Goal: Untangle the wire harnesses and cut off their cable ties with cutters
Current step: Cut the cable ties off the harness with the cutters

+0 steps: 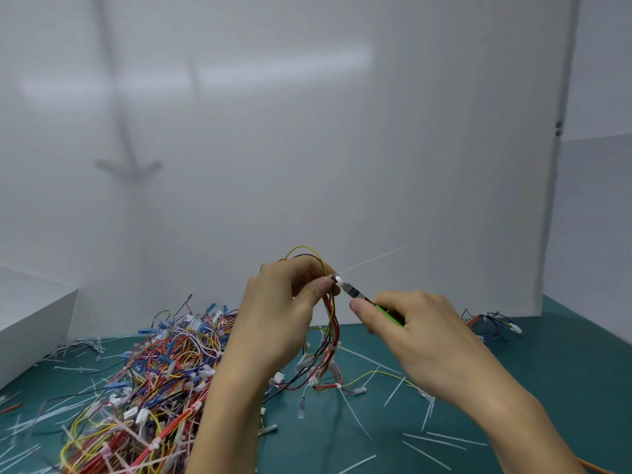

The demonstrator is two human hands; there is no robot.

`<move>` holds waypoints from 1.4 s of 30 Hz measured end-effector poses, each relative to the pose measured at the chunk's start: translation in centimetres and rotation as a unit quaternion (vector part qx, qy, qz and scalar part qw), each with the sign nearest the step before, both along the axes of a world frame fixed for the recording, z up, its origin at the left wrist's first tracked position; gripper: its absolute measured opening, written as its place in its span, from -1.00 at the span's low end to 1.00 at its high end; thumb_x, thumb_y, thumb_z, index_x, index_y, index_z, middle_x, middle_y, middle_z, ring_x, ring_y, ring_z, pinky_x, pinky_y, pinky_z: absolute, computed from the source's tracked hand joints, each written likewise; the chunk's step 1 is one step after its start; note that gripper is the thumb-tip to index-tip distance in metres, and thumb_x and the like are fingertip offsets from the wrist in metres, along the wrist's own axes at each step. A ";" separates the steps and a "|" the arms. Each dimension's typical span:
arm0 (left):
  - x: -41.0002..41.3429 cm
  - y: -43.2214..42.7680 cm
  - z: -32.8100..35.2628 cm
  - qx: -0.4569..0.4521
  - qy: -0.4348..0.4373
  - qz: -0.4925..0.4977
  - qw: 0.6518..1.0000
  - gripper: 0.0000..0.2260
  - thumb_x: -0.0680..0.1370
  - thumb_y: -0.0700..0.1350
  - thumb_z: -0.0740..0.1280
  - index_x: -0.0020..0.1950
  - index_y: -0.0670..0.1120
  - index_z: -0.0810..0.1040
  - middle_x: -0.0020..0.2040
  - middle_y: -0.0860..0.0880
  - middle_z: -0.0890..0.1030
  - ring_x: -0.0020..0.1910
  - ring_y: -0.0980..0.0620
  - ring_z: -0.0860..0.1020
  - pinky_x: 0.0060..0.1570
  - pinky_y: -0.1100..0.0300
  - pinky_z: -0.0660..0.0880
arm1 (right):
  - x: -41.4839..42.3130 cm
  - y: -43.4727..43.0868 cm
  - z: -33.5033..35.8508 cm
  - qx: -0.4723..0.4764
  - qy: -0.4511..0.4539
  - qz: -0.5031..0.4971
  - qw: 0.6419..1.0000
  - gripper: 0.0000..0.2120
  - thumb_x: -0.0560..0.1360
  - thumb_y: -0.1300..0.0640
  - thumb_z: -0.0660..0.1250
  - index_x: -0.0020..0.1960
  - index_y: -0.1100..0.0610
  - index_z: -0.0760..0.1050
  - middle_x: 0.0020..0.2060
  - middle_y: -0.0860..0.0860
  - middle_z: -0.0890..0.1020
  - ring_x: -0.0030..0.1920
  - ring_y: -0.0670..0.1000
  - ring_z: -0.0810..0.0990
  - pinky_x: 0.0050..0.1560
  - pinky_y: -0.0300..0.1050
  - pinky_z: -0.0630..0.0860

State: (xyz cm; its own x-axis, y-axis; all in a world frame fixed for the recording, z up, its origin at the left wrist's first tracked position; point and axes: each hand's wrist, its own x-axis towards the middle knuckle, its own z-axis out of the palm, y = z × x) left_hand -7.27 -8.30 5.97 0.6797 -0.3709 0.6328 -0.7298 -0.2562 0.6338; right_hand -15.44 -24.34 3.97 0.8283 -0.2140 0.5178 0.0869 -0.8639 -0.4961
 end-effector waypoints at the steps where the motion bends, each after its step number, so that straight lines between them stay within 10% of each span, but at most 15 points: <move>1: 0.0 0.0 0.0 0.003 0.001 -0.002 1.000 -0.88 0.57 -0.18 0.37 -0.11 -0.04 0.67 -0.20 0.15 0.70 -0.10 0.16 0.65 0.02 0.01 0.56 | 0.0 0.0 0.0 -0.001 0.004 0.000 1.000 -0.36 0.46 -0.43 0.05 -0.19 0.15 0.48 -0.49 -0.05 0.34 -0.43 -0.04 0.26 -0.40 -0.07 0.19; 10: -0.2 -0.1 0.0 -0.083 0.104 -0.052 0.990 -0.86 0.58 -0.17 0.34 -0.17 -0.08 0.62 -0.18 0.03 0.72 -0.09 0.11 0.66 0.01 0.12 0.50 | 0.2 0.8 0.5 0.310 0.012 0.135 0.941 -0.40 0.41 -0.38 0.18 -0.25 0.15 0.63 -0.47 0.01 0.54 -0.42 -0.04 0.51 -0.36 -0.08 0.55; 21: -0.3 -0.6 0.8 -0.227 0.315 -0.234 0.891 -0.67 0.57 -0.15 0.18 -0.39 -0.03 0.50 0.04 -0.23 0.68 0.14 -0.20 0.64 0.09 -0.01 0.62 | 0.5 0.3 0.0 0.182 -0.015 0.070 0.981 -0.86 0.45 0.00 0.46 -0.20 0.05 0.61 -0.37 0.05 0.62 -0.29 0.15 0.55 -0.18 0.16 0.59; 26: 0.2 1.9 0.9 -0.220 0.327 -0.157 0.905 -0.71 0.63 -0.14 0.13 -0.30 -0.11 0.36 -0.07 -0.20 0.72 -0.17 -0.13 0.72 -0.29 0.13 0.65 | 0.5 -0.8 0.1 0.294 -0.084 0.055 0.950 -0.86 0.45 0.10 0.50 -0.25 0.10 0.61 -0.50 -0.04 0.57 -0.43 -0.01 0.53 -0.38 -0.04 0.57; 30: 1.0 3.6 0.5 -0.116 0.300 -0.051 0.945 -0.75 0.61 -0.16 0.17 -0.22 -0.14 0.53 -0.35 -0.12 0.63 -0.61 0.04 0.40 -0.57 0.32 0.36 | 0.2 -1.5 0.3 0.375 -0.111 0.069 0.918 -0.86 0.47 0.16 0.48 -0.25 0.14 0.62 -0.52 -0.02 0.54 -0.48 -0.06 0.50 -0.42 -0.18 0.55; 36: 1.4 2.5 -0.7 0.013 0.165 0.043 0.985 -0.85 0.56 -0.19 0.35 0.04 0.03 0.62 -0.01 0.09 0.68 0.01 0.20 0.62 0.00 0.22 0.52 | 0.0 -1.5 0.6 0.425 -0.109 0.114 0.891 -0.89 0.50 0.21 0.44 -0.15 0.25 0.60 -0.50 0.05 0.54 -0.49 -0.03 0.51 -0.43 -0.17 0.56; 42: 0.3 1.1 -0.5 0.051 0.159 -0.124 0.978 -0.90 0.48 -0.18 0.47 -0.02 -0.08 0.68 -0.04 0.02 0.72 0.04 0.09 0.67 0.05 0.29 0.53 | 0.0 -1.1 0.6 0.417 -0.110 0.144 0.891 -0.90 0.49 0.22 0.44 -0.13 0.26 0.60 -0.50 0.05 0.52 -0.48 -0.02 0.49 -0.43 -0.19 0.53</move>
State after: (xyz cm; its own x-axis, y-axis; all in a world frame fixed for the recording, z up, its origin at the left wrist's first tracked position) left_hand -6.94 -7.17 5.51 0.7177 -0.5992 0.3546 -0.5471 -0.1703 0.8196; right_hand -15.41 -25.45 4.58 0.8094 -0.3945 0.4350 0.4198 -0.1293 -0.8983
